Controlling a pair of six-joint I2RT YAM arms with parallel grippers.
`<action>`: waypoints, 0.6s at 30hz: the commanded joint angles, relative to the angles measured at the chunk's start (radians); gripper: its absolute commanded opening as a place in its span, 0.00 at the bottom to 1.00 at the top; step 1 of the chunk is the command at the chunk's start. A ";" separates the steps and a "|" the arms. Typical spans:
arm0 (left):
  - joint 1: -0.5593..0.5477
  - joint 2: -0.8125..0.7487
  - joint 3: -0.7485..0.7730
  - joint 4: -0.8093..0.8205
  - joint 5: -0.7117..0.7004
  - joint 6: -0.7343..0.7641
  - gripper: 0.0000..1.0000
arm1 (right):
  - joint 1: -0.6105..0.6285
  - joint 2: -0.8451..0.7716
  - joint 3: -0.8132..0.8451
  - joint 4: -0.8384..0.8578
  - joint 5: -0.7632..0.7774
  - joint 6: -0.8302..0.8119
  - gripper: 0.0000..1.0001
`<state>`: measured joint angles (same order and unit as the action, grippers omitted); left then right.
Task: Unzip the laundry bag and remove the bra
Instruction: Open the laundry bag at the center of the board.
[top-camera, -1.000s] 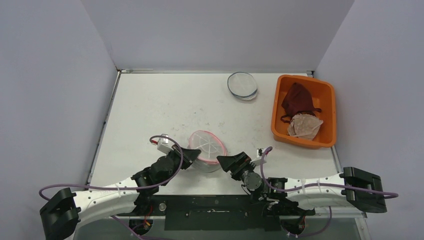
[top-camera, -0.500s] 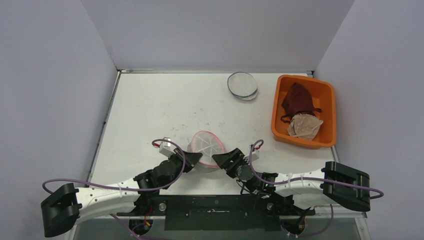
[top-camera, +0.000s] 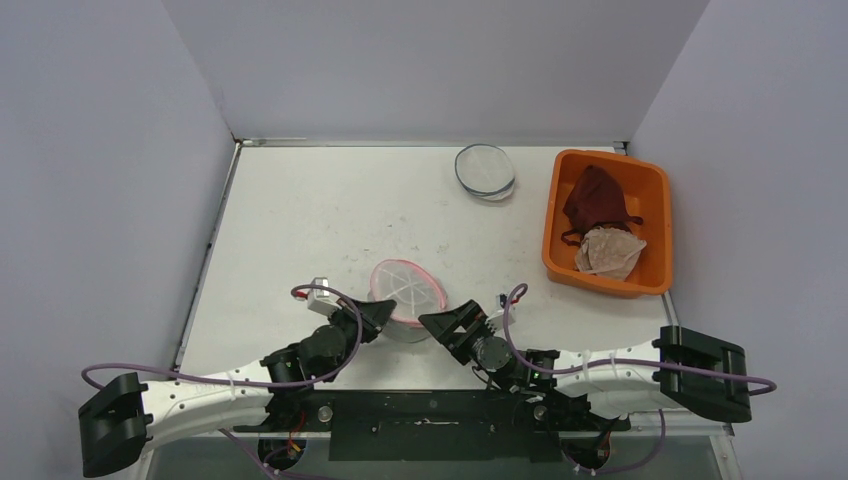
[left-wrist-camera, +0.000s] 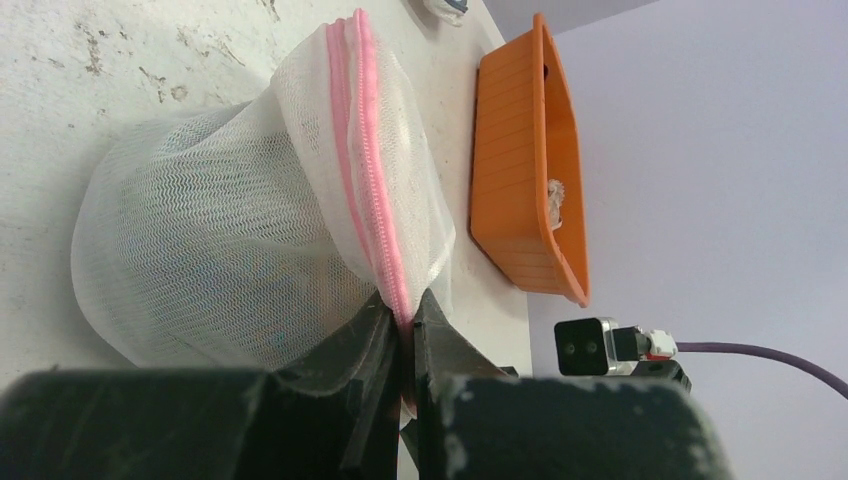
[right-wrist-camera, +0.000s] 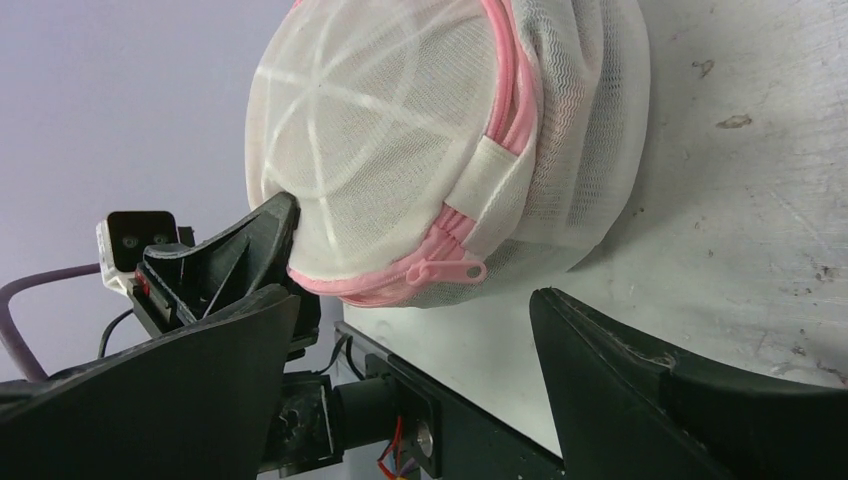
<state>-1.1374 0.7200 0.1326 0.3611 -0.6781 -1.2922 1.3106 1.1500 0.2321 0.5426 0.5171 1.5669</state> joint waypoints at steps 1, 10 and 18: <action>-0.006 0.001 0.022 0.014 -0.034 0.027 0.00 | -0.006 0.002 0.003 0.062 0.040 0.015 0.87; -0.037 0.050 -0.002 0.059 -0.030 0.010 0.00 | -0.129 0.182 0.018 0.303 -0.131 -0.026 0.68; -0.047 0.038 0.017 -0.004 -0.042 0.022 0.08 | -0.146 0.129 0.051 0.220 -0.151 -0.149 0.14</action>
<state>-1.1770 0.7860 0.1326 0.3767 -0.6956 -1.2858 1.1770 1.3556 0.2356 0.7624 0.3820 1.5112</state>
